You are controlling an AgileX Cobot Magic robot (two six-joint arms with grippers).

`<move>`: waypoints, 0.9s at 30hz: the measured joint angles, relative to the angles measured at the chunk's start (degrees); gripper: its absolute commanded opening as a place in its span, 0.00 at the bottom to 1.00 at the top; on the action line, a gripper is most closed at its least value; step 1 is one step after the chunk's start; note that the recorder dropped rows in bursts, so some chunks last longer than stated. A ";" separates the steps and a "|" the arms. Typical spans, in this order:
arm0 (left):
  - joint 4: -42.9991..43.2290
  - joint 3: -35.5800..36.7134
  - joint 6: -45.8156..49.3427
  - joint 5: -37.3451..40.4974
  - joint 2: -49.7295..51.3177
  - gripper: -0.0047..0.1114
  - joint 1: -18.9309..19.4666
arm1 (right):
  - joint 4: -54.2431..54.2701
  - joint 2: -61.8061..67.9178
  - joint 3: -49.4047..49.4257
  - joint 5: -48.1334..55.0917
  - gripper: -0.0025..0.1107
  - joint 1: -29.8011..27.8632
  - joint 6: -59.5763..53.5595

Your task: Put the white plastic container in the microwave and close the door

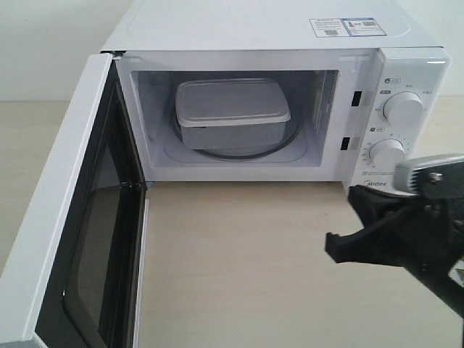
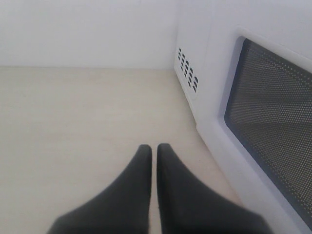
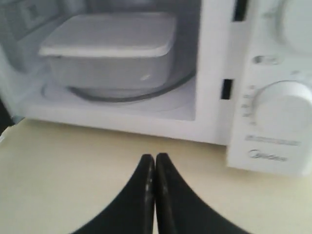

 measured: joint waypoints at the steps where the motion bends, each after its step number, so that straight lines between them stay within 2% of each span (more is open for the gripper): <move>1: 0.00 0.00 0.00 0.00 0.00 0.08 0.00 | 2.59 -1.71 1.03 -1.26 0.02 0.00 -0.90; 5: 0.00 0.00 0.00 0.00 0.00 0.08 0.00 | 15.05 -7.72 2.98 -4.44 0.02 0.00 -10.21; 8: 0.00 0.00 0.00 0.00 0.00 0.08 0.00 | 19.16 -11.70 3.12 -4.56 0.02 0.00 -17.22; 20: 0.00 0.00 0.00 0.00 0.00 0.08 0.00 | 25.46 -19.11 3.00 -5.03 0.02 0.00 -30.44; 27: 0.00 0.00 0.00 0.00 0.00 0.08 0.00 | 25.68 -22.69 3.00 -4.25 0.02 0.00 -31.49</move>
